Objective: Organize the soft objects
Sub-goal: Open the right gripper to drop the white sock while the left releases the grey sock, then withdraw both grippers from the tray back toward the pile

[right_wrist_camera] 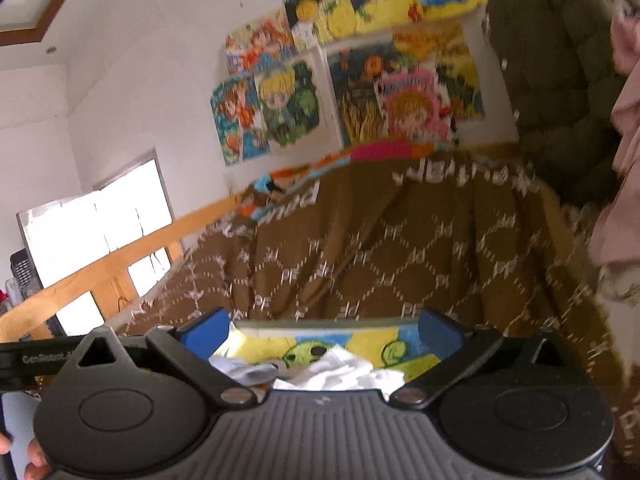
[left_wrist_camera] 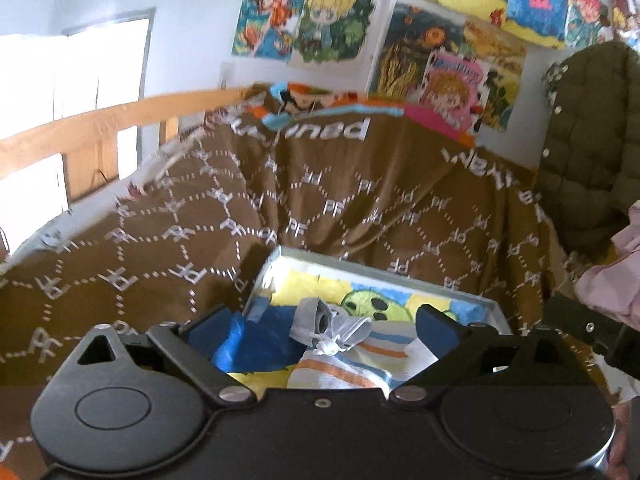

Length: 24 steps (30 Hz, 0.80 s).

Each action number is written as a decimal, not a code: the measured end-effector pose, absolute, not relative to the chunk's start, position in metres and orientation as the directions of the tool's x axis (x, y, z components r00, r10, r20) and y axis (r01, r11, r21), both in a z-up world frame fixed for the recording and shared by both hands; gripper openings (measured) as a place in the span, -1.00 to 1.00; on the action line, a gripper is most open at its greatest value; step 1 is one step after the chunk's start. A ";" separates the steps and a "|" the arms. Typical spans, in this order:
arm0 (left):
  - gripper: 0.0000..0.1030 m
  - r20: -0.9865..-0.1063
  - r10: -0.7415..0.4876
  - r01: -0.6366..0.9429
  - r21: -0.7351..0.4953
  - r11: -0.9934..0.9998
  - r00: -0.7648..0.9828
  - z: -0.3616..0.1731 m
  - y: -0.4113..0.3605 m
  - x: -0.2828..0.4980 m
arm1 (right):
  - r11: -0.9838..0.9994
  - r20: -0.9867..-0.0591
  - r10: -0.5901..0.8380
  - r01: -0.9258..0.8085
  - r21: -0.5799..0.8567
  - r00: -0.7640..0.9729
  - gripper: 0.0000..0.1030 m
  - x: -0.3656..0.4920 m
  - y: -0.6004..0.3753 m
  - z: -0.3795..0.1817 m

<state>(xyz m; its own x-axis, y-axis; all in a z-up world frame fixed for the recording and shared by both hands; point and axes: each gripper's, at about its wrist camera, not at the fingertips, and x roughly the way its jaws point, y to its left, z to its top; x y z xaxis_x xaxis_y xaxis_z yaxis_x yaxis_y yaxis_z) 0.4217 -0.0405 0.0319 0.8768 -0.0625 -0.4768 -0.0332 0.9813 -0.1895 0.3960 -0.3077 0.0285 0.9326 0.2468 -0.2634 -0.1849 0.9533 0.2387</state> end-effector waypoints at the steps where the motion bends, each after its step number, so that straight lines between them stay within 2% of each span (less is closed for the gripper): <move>1: 0.98 -0.462 -0.060 -0.033 -0.191 0.981 0.885 0.037 -0.040 0.414 | 0.956 -0.244 0.241 -0.186 0.226 0.939 0.99 0.387 -0.307 0.033; 8: 0.98 -0.348 -0.052 -0.016 -0.190 0.982 0.936 0.064 -0.043 0.354 | 0.967 -0.112 0.236 -0.221 0.127 0.965 1.00 0.322 -0.297 0.060; 13: 0.98 -0.300 -0.049 -0.012 -0.198 0.980 0.953 0.069 -0.040 0.308 | 0.963 -0.054 0.235 -0.224 0.150 0.971 1.00 0.281 -0.293 0.070; 20: 0.98 -0.304 -0.032 -0.024 -0.182 0.983 0.952 0.053 -0.027 0.250 | 0.964 -0.052 0.240 -0.231 0.131 0.970 1.00 0.239 -0.288 0.063; 24: 0.98 -0.306 -0.034 -0.016 -0.161 0.987 0.952 0.047 -0.020 0.220 | 0.965 -0.086 0.246 -0.236 0.118 0.965 1.00 0.222 -0.283 0.050</move>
<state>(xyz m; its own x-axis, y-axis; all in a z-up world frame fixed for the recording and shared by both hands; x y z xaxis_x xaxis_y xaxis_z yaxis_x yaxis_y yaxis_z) 0.2196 -0.0196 0.0468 0.9515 -0.0339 -0.3056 -0.0165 0.9869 -0.1608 0.2219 -0.2830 0.0504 0.9653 0.2464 -0.0864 -0.2356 0.9646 0.1183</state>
